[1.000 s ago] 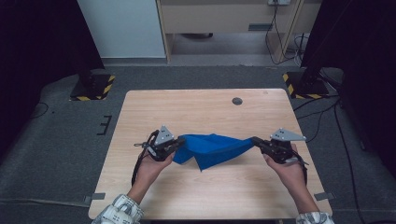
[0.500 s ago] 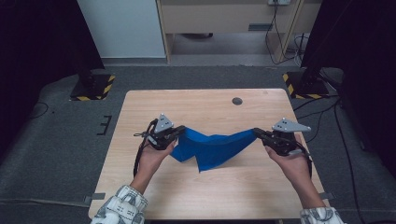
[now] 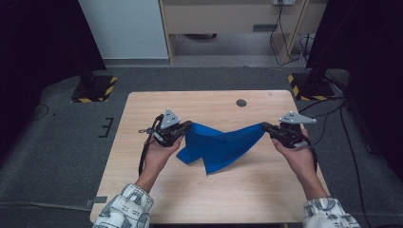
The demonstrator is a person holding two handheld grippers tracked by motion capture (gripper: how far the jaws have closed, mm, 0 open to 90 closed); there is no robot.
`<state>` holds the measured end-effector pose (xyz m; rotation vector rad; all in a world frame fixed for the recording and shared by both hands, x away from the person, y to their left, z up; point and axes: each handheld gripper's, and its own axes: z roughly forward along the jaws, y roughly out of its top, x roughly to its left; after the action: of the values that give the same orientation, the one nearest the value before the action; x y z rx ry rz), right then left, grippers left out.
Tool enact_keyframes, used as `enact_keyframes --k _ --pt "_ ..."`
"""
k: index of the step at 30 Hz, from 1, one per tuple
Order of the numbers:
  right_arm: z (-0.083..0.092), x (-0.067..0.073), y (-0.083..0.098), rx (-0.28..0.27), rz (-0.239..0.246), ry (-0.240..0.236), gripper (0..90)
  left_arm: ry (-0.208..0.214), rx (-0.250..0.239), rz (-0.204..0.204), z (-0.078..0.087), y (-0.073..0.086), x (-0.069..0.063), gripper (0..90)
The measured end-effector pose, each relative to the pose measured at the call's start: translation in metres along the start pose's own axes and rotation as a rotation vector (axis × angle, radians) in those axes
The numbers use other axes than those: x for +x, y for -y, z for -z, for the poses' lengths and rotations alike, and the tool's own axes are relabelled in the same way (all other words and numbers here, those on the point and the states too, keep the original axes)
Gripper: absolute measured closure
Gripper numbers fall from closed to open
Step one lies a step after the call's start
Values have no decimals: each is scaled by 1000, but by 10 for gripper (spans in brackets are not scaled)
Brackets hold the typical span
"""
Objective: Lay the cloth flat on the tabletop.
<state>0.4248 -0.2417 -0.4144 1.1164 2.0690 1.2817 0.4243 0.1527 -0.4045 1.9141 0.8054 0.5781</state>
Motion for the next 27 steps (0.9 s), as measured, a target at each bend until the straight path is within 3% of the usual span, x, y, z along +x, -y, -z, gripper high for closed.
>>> enact_keyframes --k 5,11,27 --pt "-11 -4 3 11 -13 4 876 -6 -2 8 -4 -3 3 893" --pt "-12 -4 5 2 -20 0 876 -5 -8 30 -10 -2 7 893" --pt "17 5 -4 -58 7 -7 877 -6 -50 2 15 -7 -9 893"
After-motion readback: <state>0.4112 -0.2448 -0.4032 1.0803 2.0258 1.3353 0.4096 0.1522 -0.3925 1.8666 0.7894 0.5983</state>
